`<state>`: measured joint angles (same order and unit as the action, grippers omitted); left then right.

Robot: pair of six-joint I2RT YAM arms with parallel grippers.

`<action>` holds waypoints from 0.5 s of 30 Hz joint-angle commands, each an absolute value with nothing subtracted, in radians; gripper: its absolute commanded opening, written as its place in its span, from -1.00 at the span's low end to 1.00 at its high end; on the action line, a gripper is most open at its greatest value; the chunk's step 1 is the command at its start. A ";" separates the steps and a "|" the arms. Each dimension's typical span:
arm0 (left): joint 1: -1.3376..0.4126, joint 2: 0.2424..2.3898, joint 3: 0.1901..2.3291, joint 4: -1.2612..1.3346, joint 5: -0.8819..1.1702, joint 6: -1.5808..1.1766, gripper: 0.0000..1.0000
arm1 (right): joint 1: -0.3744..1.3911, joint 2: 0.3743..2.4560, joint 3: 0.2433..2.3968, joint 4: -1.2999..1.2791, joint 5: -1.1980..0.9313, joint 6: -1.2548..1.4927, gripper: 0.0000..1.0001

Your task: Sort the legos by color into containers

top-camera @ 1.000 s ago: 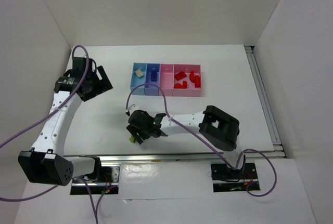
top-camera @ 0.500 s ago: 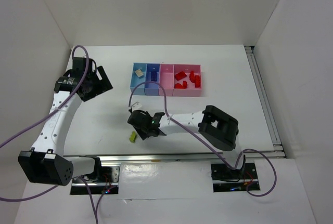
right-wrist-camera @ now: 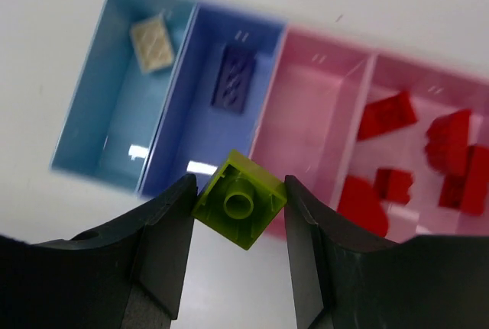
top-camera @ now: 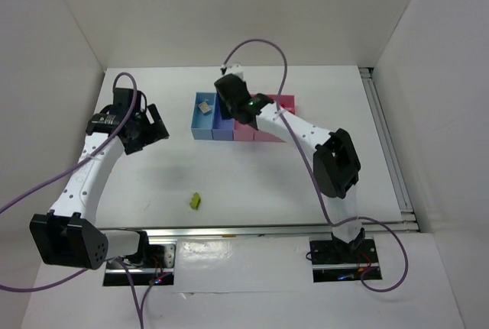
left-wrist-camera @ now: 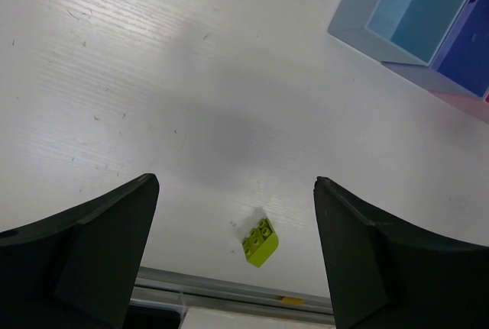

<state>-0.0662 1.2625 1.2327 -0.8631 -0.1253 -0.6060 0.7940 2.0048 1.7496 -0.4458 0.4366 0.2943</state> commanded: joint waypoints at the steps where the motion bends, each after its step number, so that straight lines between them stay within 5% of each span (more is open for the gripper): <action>1: -0.087 1.258 1.224 -0.859 -0.120 -0.603 0.87 | 0.743 2.078 1.869 -0.474 0.457 0.250 -0.24; 15: -0.087 1.258 1.224 -0.868 -0.140 -0.594 0.87 | 0.658 2.275 2.085 -0.474 0.491 0.215 0.02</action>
